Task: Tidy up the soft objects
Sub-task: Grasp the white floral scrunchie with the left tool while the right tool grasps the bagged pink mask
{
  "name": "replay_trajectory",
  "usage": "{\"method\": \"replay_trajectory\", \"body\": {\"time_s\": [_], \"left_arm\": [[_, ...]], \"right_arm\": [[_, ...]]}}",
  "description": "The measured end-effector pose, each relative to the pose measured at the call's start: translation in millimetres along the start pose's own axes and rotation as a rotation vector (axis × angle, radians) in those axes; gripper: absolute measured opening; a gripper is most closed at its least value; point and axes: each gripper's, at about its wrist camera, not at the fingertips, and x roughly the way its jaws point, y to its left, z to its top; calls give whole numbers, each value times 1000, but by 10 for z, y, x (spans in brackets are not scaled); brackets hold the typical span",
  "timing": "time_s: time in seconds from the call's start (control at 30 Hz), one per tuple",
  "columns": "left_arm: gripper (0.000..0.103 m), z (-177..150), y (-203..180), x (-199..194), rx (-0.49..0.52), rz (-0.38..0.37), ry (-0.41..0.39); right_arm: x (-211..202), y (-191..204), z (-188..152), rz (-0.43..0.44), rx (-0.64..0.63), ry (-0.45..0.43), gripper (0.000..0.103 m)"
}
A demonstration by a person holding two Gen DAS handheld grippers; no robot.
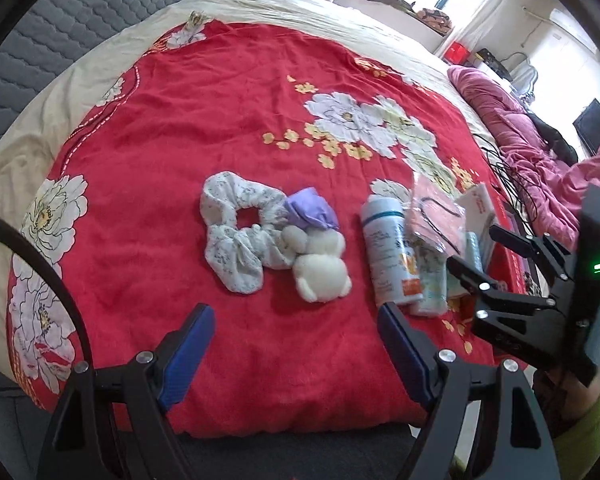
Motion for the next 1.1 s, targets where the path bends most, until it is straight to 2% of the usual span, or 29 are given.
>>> {"method": "replay_trajectory", "body": {"time_s": [0.13,0.3,0.33,0.37,0.47,0.57,0.73,0.87,1.0,1.07,1.1], "left_arm": [[83,85,86,107,-29,0,16],[83,164,135,234,-42,2,35],[83,183,141,271,-44,-3,41],[83,196,151,292,-47,-7,41],[83,240,197,371,-62,-3,45],[83,277,286,422,-89,12,42],[83,340,488,489,-128,72,31],[83,381,610,628,-152,75,58],[82,389,611,764,-138,81,69],[77,384,602,821,-136,81,68],[70,385,593,842,-131,82,70]], "right_arm": [[240,122,43,-80,-143,21,75],[349,150,114,-99,-173,-8,74],[369,134,128,-89,-163,-7,67],[372,121,133,-76,-154,-11,55],[384,38,142,-8,-84,-17,35],[347,-49,144,45,-9,-31,25],[227,-309,93,181,195,-69,19],[147,-467,-10,277,330,-76,18],[4,-491,-152,319,374,-82,17],[-72,-454,-221,325,368,-82,17],[-96,-440,-258,325,364,-79,17]]}}
